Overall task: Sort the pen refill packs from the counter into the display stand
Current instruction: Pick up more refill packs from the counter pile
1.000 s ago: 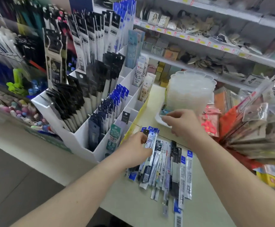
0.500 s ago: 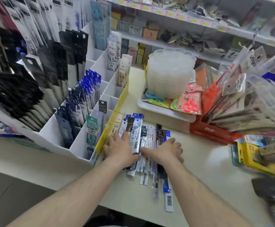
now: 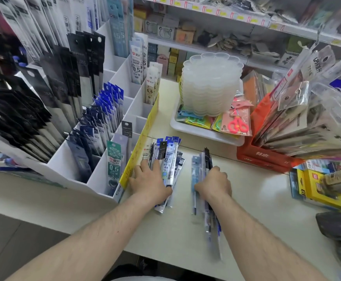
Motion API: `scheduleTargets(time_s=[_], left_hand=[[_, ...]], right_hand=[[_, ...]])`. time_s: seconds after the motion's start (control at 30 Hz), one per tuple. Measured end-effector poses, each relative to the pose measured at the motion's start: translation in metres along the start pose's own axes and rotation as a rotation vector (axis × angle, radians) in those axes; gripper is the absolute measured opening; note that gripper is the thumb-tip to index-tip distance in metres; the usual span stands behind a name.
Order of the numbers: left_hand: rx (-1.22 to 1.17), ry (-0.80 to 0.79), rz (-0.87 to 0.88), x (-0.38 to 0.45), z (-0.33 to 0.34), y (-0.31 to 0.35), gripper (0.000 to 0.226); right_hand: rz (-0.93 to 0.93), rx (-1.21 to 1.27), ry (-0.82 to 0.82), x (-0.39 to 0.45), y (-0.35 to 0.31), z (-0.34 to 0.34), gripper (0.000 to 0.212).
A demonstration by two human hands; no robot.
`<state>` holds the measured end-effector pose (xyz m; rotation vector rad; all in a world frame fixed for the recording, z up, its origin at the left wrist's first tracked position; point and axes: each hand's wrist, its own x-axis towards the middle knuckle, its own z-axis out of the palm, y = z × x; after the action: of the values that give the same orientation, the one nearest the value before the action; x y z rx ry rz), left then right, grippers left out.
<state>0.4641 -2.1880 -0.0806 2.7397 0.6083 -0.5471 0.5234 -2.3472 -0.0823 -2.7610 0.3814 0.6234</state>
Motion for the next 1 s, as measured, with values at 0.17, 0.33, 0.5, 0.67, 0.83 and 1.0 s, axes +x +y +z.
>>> scheduleTargets(time_s=[0.17,0.33,0.5,0.67,0.83,1.0], left_hand=[[0.002,0.099,0.085,-0.006,-0.004,0.005,0.086],[-0.11,0.19,0.251,-0.013,-0.007,0.017,0.067],[-0.354,0.064,0.293,-0.012,-0.002,0.024,0.059],[-0.586,-0.098,0.315,-0.014,0.001,0.033,0.051],[-0.821,-0.34,0.411,-0.017,0.0,0.051,0.068],[-1.007,-0.325,0.579,-0.019,-0.024,0.074,0.08]], right_hand=[[-0.11,-0.111,0.052,0.001,0.008,-0.003,0.035],[-0.046,0.078,-0.05,0.007,0.016,-0.016,0.039],[-0.026,0.394,-0.094,0.012,0.027,-0.026,0.033],[-0.073,0.545,-0.128,0.01,0.03,-0.04,0.033],[-0.342,0.723,-0.021,-0.006,0.016,-0.066,0.043],[-0.515,0.963,0.27,-0.019,-0.005,-0.073,0.052]])
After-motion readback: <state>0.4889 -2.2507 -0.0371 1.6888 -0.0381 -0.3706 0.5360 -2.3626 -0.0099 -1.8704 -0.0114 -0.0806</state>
